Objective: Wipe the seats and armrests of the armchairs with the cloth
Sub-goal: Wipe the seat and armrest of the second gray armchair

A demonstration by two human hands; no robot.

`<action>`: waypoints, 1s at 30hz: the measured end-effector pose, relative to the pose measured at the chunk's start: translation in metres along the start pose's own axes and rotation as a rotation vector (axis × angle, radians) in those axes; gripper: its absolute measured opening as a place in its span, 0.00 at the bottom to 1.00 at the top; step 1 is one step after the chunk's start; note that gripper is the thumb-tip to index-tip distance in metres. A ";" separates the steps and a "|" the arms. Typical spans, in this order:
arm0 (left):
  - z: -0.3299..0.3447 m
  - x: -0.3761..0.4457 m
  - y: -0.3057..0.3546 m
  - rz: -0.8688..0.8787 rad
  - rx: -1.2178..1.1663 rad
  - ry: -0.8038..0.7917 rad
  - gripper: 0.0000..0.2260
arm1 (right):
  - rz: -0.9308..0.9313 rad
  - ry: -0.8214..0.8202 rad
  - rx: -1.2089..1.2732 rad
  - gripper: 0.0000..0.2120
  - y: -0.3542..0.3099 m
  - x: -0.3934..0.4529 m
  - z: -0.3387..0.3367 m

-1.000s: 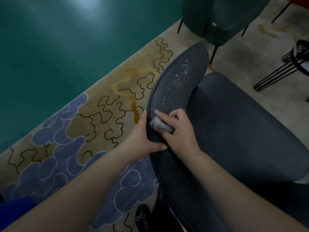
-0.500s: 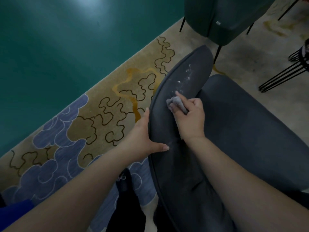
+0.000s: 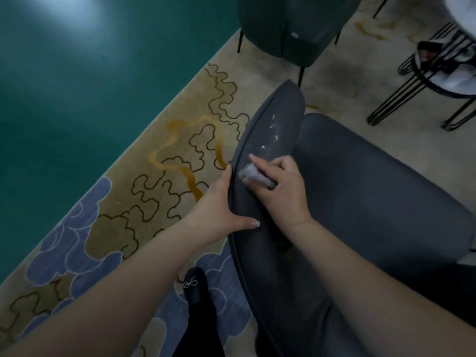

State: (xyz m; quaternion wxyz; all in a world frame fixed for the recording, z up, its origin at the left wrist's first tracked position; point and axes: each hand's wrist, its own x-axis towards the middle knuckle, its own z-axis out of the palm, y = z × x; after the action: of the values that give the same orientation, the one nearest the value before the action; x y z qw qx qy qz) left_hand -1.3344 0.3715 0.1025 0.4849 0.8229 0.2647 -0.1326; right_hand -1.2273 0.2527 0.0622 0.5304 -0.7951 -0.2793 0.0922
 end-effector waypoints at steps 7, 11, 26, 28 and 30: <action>-0.020 0.029 -0.001 0.089 0.010 -0.141 0.56 | 0.148 0.159 0.043 0.23 -0.014 0.016 0.005; -0.030 0.044 -0.004 0.133 0.062 -0.165 0.57 | 0.114 0.125 0.000 0.24 -0.017 0.020 0.013; -0.050 0.102 0.005 0.170 0.019 -0.255 0.54 | 0.069 0.221 -0.186 0.21 0.012 0.085 0.007; -0.051 0.110 0.006 0.165 0.009 -0.262 0.53 | 0.086 0.226 -0.186 0.20 0.020 0.107 0.004; -0.053 0.119 0.010 0.156 0.018 -0.264 0.53 | 0.106 0.240 -0.176 0.20 0.030 0.128 0.000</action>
State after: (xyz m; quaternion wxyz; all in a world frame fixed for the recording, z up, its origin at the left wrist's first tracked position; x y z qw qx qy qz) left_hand -1.2328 0.4500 0.0793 0.5170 0.8206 0.1328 -0.2040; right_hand -1.1107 0.3133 0.0545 0.4826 -0.8575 -0.1783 -0.0006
